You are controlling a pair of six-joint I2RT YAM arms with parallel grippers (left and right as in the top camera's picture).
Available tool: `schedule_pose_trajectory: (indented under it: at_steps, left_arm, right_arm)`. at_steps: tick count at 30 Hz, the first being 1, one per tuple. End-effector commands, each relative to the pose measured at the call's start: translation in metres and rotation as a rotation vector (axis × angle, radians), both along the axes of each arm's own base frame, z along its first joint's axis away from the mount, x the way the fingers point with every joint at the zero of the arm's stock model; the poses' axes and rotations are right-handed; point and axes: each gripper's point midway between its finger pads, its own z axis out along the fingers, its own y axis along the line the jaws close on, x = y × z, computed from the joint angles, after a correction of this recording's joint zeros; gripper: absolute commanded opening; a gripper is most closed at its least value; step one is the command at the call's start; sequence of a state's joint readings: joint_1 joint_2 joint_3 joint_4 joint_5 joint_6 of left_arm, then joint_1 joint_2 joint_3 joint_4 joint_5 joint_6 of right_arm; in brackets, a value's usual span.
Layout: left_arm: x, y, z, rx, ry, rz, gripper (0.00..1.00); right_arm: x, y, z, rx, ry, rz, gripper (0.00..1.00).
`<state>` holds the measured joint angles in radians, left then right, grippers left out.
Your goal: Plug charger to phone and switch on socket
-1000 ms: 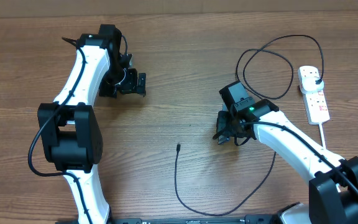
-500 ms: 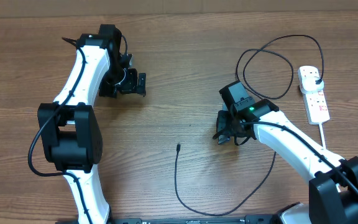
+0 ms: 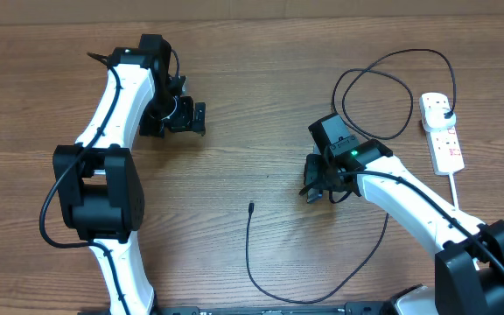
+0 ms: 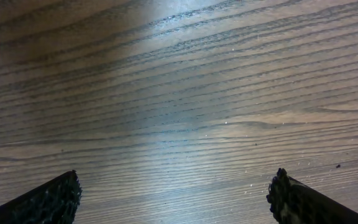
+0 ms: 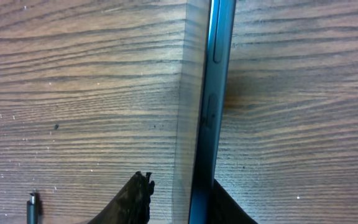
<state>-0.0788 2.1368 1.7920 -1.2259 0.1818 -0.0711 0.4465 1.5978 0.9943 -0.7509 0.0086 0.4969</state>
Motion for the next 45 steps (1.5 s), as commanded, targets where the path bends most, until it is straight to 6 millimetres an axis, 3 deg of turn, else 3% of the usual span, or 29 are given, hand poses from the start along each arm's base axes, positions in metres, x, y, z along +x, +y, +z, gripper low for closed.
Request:
schedule_pose_trajectory:
  at_steps: [1, 11, 45]
  left_arm:
    - [0.007, 0.000, 0.008, 0.004, -0.032, -0.004, 0.99]
    - [0.008, 0.000, 0.008, 0.004, -0.038, -0.004, 0.99]
    - [0.008, 0.000, 0.008, 0.004, -0.038, -0.004, 1.00]
  right_arm:
    - [0.003, -0.002, 0.004, -0.002, -0.026, -0.004, 0.29]
    - [0.004, -0.002, 0.004, -0.003, -0.033, -0.005, 0.35]
    - [0.025, -0.004, 0.011, -0.024, -0.128, -0.027, 0.29]
